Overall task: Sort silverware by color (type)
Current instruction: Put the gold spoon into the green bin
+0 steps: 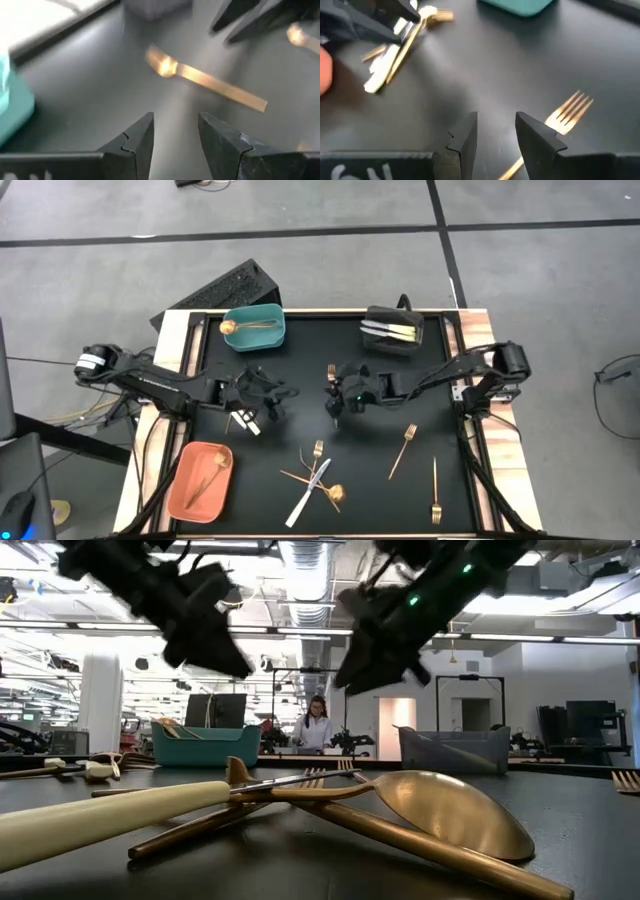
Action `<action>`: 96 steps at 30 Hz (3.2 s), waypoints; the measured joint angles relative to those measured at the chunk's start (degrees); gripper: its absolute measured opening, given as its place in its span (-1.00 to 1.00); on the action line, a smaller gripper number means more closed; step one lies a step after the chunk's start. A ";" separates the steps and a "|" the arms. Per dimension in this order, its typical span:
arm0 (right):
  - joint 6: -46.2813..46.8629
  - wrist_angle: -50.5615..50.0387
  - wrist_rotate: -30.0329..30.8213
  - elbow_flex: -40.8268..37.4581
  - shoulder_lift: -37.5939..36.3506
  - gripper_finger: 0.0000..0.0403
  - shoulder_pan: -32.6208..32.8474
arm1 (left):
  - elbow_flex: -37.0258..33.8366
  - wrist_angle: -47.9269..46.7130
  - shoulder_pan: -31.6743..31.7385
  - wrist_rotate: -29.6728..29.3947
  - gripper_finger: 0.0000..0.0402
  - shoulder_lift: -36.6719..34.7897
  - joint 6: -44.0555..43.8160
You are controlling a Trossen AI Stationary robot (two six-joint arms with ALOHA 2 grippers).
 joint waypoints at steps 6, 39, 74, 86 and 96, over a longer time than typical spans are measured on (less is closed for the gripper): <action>0.33 2.07 0.28 -0.12 2.05 -0.21 2.47 | -6.18 -3.81 -1.99 -0.85 -0.30 -0.29 -11.79; -3.76 3.05 -18.13 -0.02 1.98 -0.21 18.57 | -6.31 17.83 -14.50 26.76 -0.31 3.07 15.86; 9.92 8.25 5.35 0.00 1.98 -0.21 28.93 | 7.96 32.56 -24.43 11.12 -0.93 39.66 21.08; 9.47 10.42 22.37 0.00 1.98 -0.21 28.33 | 9.44 29.80 -24.43 -27.57 -0.93 32.36 29.26; 17.23 12.06 24.11 0.00 1.98 -0.17 23.26 | 9.54 33.11 -21.24 -34.51 -0.94 29.08 23.16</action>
